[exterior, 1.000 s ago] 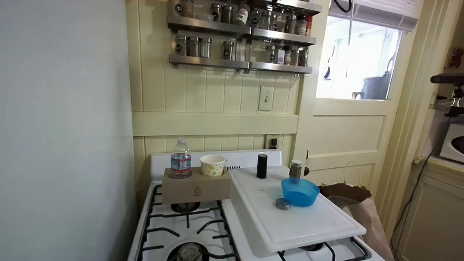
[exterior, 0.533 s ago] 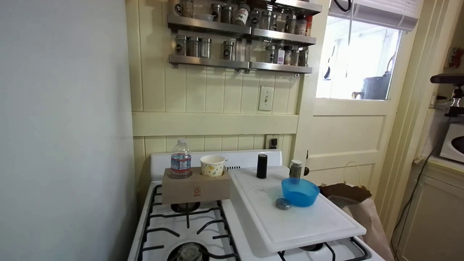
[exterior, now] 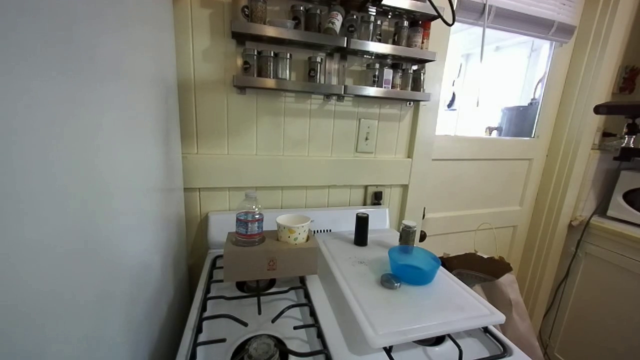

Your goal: Straighten the bottle on the middle shelf

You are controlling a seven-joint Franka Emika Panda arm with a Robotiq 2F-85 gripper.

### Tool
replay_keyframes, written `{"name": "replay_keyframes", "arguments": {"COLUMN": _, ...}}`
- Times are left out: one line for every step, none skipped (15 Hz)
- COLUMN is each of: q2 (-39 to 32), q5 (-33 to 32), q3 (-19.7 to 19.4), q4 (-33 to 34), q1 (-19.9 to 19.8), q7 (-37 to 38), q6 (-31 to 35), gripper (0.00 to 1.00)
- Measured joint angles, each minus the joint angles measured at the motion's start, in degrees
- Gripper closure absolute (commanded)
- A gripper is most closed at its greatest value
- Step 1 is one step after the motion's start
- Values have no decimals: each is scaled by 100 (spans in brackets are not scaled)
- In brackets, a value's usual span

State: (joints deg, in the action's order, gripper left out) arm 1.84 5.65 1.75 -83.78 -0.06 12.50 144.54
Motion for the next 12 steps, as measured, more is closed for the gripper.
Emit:
{"name": "replay_keyframes", "arguments": {"q2": -117, "q5": 10, "q3": 1, "q4": 85, "q1": 1, "q7": 8, "q6": 135, "gripper": 0}}
{"name": "replay_keyframes", "arguments": {"q2": -230, "q5": 10, "q3": 4, "q4": 159, "q1": 1, "q7": 32, "q6": 304, "gripper": 0}}
{"name": "replay_keyframes", "arguments": {"q2": -321, "q5": 10, "q3": 9, "q4": 225, "q1": 2, "q7": 52, "q6": 444, "gripper": 0}}
{"name": "replay_keyframes", "arguments": {"q2": -409, "q5": 10, "q3": 12, "q4": 288, "q1": 4, "q7": 79, "q6": 540, "gripper": 0}}
{"name": "replay_keyframes", "arguments": {"q2": -481, "q5": 10, "q3": 15, "q4": 337, "q1": 8, "q7": 108, "q6": 605, "gripper": 0}}
{"name": "replay_keyframes", "arguments": {"q2": -548, "q5": 10, "q3": 18, "q4": 388, "q1": 11, "q7": 138, "q6": 631, "gripper": 0}}
{"name": "replay_keyframes", "arguments": {"q2": -610, "q5": 10, "q3": 22, "q4": 431, "q1": 12, "q7": 178, "q6": 645, "gripper": 0}}
{"name": "replay_keyframes", "arguments": {"q2": -659, "q5": 10, "q3": 26, "q4": 458, "q1": 13, "q7": 216, "q6": 649, "gripper": 0}}
{"name": "replay_keyframes", "arguments": {"q2": -701, "q5": 10, "q3": 29, "q4": 483, "q1": 13, "q7": 248, "q6": 650, "gripper": 0}}
{"name": "replay_keyframes", "arguments": {"q2": -740, "q5": 10, "q3": 31, "q4": 512, "q1": 13, "q7": 283, "q6": 650, "gripper": 0}}
{"name": "replay_keyframes", "arguments": {"q2": -774, "q5": 10, "q3": 32, "q4": 536, "q1": 13, "q7": 315, "q6": 650, "gripper": 0}}
{"name": "replay_keyframes", "arguments": {"q2": -806, "q5": 10, "q3": 33, "q4": 559, "q1": 13, "q7": 336, "q6": 650, "gripper": 0}}
